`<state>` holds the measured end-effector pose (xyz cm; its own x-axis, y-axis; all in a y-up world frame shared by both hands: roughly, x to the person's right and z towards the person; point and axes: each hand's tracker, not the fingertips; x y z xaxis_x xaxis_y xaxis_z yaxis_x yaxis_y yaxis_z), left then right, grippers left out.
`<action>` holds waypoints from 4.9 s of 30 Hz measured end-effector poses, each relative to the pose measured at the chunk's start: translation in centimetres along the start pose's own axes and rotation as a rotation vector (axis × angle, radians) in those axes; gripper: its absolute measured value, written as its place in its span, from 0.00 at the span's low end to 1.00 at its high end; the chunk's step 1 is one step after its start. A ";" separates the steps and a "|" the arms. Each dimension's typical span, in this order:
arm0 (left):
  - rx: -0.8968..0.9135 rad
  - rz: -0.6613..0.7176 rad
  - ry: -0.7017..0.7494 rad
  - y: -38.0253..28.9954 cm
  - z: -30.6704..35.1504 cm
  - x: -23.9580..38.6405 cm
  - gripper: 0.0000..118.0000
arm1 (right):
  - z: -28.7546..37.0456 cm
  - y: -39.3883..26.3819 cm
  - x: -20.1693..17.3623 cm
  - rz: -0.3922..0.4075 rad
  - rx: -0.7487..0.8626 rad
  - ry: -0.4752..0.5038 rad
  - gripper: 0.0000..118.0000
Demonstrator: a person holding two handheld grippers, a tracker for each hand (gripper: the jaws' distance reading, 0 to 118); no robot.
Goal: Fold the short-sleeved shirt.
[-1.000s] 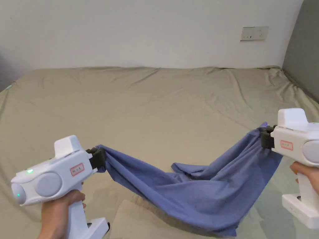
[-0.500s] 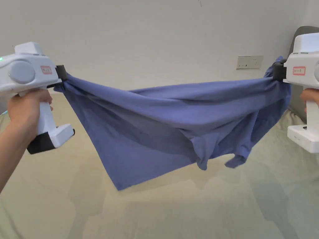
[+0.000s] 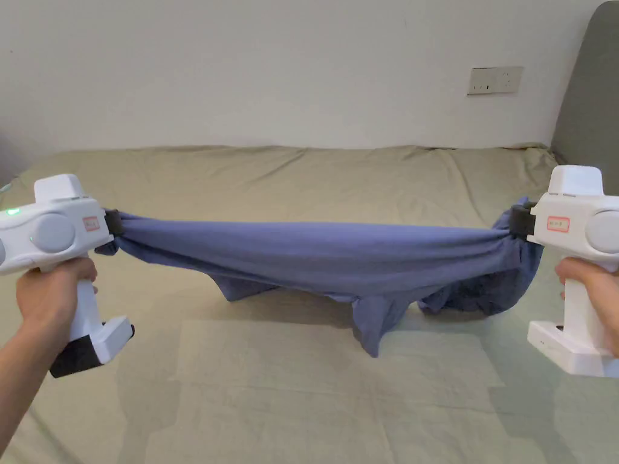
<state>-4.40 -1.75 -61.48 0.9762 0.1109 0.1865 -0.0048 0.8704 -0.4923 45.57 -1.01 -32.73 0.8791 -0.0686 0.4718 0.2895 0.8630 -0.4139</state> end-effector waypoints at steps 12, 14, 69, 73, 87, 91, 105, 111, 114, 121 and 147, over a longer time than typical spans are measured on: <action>-0.328 0.099 0.043 -22.6 7.5 -9.9 0.04 | 4.7 -21.7 2.1 -0.033 -0.301 0.005 0.08; -0.341 0.106 0.045 -24.0 9.5 -10.8 0.04 | 6.7 -23.6 2.3 -0.064 -0.307 0.000 0.08; -0.042 -0.246 -0.234 -13.1 6.6 7.8 0.00 | 18.1 -13.4 -3.4 0.089 0.380 -0.246 0.02; -0.161 -0.284 -0.236 -12.8 -0.4 8.2 0.00 | 15.4 -13.0 -2.7 0.089 0.349 -0.267 0.02; -0.502 -0.370 -0.157 -17.8 -17.6 9.8 0.43 | 5.7 -14.9 0.5 0.070 0.155 -0.313 0.02; -0.426 -0.346 -0.225 -18.0 -16.0 10.2 0.00 | 3.9 -15.7 2.0 0.028 0.041 -0.297 0.04; -0.233 -0.245 -0.317 -12.3 -3.1 8.3 0.00 | -9.9 -22.7 6.9 -0.050 -0.564 -0.205 0.70; -0.185 -0.225 -0.313 -10.7 0.3 6.5 0.00 | -5.8 -21.3 3.5 -0.017 -0.446 -0.155 0.05; -0.148 -0.190 -0.313 -9.6 2.4 5.9 0.00 | -3.7 -18.6 3.0 0.065 -0.313 -0.172 0.04; 0.068 -0.138 -0.300 -1.8 7.3 4.2 0.00 | 4.4 -6.2 -0.5 0.209 0.072 -0.168 0.04; 0.543 -0.127 -0.131 19.5 8.1 8.6 0.00 | 10.6 21.3 -4.6 0.205 0.631 -0.114 0.05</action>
<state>2.11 20.06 -62.61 0.9416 0.0179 0.3362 -0.0340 0.9985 0.0422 43.64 23.00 -35.46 0.8370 0.1508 0.5260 -0.1859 0.9825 0.0140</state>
